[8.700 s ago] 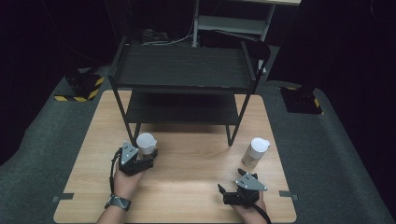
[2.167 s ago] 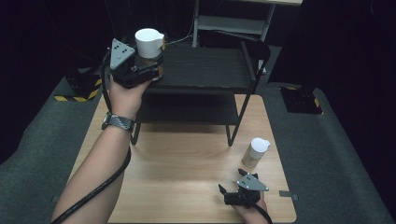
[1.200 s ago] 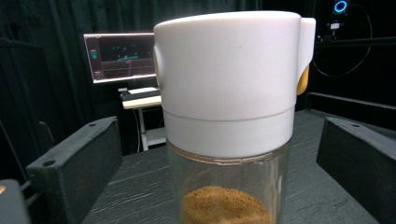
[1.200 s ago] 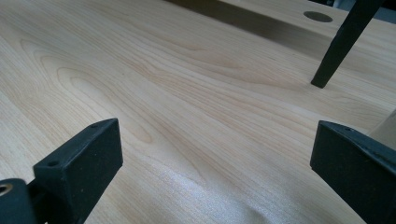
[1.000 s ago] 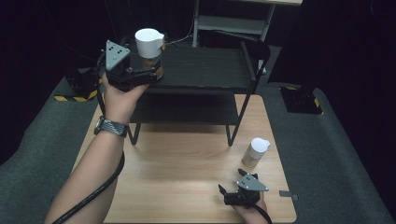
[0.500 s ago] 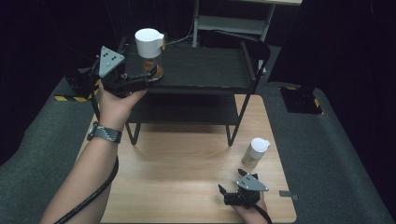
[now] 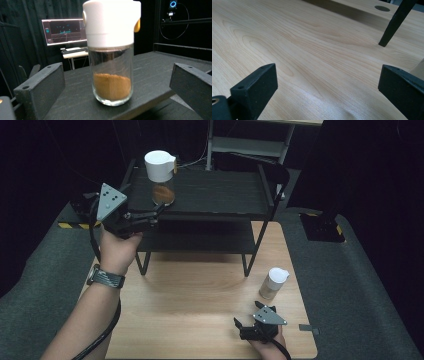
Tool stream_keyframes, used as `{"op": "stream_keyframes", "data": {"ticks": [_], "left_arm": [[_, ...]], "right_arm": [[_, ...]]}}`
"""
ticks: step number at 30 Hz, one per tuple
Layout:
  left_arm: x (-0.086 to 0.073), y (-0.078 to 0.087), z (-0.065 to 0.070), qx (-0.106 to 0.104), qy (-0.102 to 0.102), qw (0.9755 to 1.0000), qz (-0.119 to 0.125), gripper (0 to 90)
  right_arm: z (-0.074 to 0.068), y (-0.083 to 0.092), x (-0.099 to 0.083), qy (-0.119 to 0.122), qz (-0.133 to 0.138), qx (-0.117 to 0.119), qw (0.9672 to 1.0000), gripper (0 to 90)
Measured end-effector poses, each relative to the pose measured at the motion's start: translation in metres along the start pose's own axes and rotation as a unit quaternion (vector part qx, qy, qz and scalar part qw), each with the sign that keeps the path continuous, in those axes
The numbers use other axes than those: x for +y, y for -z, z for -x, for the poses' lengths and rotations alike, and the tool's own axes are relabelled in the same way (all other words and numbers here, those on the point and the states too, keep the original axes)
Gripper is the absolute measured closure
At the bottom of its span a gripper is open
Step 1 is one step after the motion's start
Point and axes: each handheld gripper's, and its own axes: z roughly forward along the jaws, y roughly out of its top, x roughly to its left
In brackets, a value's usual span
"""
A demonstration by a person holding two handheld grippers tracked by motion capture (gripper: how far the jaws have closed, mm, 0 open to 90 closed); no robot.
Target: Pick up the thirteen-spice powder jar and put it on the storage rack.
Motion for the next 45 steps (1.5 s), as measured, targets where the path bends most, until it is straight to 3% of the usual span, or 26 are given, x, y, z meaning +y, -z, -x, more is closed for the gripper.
{"op": "stream_keyframes", "data": {"ticks": [13,26,41,45], "left_arm": [[-0.025,0.022,0.007,-0.004,-0.01,0.999,-0.043,0.3],[-0.078,0.052,0.013,-0.017,0.002,0.9977,-0.065,0.3],[-0.137,0.071,0.016,-0.032,0.028,0.9909,-0.128,0.3],[-0.153,0.075,0.019,-0.034,0.019,0.9886,-0.146,0.3]], "right_arm": [[0.0,0.0,0.0,0.0,-0.001,0.0,1.0,2.1],[-0.001,0.0,0.001,0.002,-0.002,-0.001,1.0,2.2],[-0.003,-0.003,0.003,0.01,-0.005,0.001,0.9999,2.2],[-0.003,-0.002,0.002,0.008,-0.001,0.0,1.0,2.2]]}}
